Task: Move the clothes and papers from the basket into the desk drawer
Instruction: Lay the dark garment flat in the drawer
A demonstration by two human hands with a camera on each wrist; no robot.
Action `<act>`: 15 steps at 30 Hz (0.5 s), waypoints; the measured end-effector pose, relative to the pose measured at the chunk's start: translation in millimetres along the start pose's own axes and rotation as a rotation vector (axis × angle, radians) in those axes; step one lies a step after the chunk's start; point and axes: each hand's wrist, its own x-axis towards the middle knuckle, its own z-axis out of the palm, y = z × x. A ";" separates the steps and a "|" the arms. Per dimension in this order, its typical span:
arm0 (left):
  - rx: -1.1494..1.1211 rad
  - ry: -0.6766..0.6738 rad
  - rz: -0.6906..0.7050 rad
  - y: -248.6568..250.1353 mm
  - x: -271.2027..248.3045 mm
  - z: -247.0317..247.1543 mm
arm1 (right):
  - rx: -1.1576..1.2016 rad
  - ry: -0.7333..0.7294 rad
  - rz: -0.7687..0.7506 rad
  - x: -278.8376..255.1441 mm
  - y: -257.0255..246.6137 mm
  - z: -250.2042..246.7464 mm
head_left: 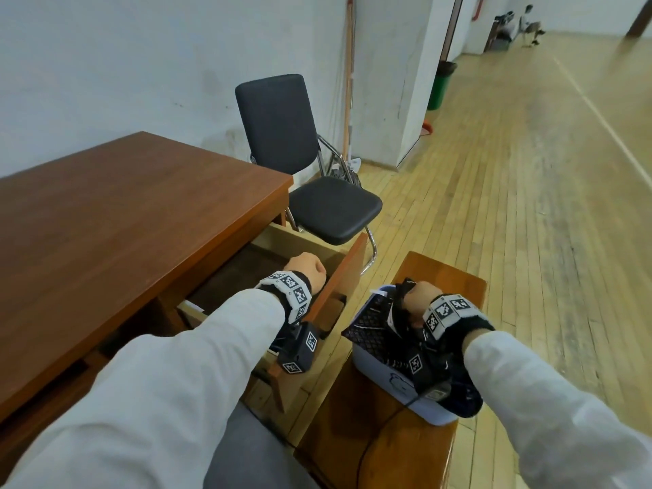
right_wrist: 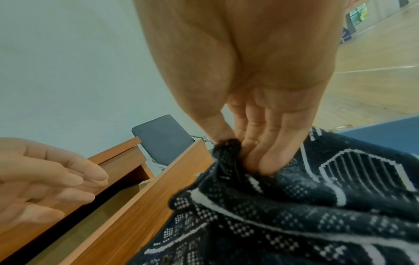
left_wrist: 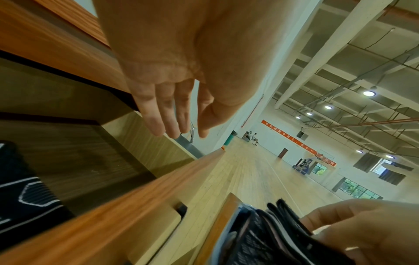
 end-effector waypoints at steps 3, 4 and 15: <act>-0.031 -0.023 0.040 12.0 -5.7 6.0 | 0.208 0.073 0.035 3.5 2.9 -0.1; -0.044 -0.045 0.060 17.4 -7.7 7.9 | 0.275 0.143 0.048 2.3 4.4 -2.8; -0.655 -0.560 -0.135 81.1 -24.5 69.1 | 0.509 0.325 -0.087 -23.0 12.3 -5.9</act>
